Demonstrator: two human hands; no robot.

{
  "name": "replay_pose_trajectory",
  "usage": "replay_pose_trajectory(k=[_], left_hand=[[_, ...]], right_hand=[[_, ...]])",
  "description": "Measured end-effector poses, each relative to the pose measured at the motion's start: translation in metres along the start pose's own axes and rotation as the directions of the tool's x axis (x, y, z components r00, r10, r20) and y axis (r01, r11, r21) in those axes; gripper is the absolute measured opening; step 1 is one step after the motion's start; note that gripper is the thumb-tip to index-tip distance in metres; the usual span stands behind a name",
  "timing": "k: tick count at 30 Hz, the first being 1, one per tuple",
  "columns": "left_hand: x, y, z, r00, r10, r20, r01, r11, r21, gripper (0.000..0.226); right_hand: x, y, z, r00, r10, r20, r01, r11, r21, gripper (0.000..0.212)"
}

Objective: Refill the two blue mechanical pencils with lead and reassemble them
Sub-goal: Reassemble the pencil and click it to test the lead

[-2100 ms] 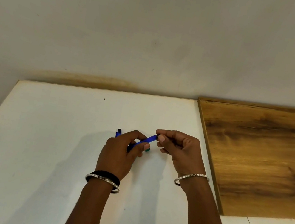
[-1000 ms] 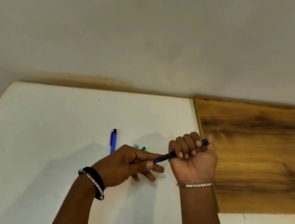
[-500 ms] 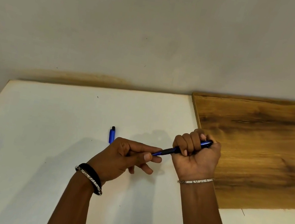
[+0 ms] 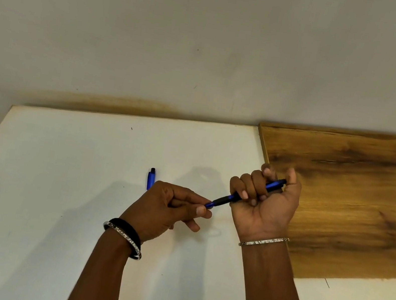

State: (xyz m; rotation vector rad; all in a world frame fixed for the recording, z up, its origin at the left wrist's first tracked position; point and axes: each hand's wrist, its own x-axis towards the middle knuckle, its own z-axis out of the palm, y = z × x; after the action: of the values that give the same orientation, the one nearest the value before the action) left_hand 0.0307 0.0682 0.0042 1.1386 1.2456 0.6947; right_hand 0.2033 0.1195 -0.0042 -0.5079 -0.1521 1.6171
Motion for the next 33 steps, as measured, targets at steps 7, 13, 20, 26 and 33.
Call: replay_pose_trajectory(k=[7,13,20,26,33], left_hand=[[0.001,0.000,0.001,0.999,-0.032,-0.044,0.032,0.999,0.004,0.012],[0.000,-0.003,-0.003,0.999,-0.048,-0.006,0.048,0.999,0.026,0.016],[0.000,-0.004,-0.006,0.998,-0.057,-0.027,0.058,0.998,0.030,0.012],[0.000,-0.002,-0.006,0.997,-0.057,-0.046,0.058,0.998,0.016,0.013],[-0.001,0.001,-0.006,0.998,-0.039,-0.043,0.038,0.999,-0.024,0.027]], right_hand=[[-0.003,0.010,0.005,0.997,0.082,-0.003,-0.082,0.996,-0.022,0.053],[-0.005,0.005,0.000,0.997,0.073,0.020,-0.074,0.996,0.053,0.054],[-0.004,0.000,0.003,0.998,0.042,0.056,-0.046,0.997,0.066,0.051],[-0.004,0.002,0.004,0.997,0.034,0.069,-0.039,0.997,0.064,0.050],[-0.004,0.001,0.003,0.998,0.030,0.060,-0.035,0.996,0.080,0.047]])
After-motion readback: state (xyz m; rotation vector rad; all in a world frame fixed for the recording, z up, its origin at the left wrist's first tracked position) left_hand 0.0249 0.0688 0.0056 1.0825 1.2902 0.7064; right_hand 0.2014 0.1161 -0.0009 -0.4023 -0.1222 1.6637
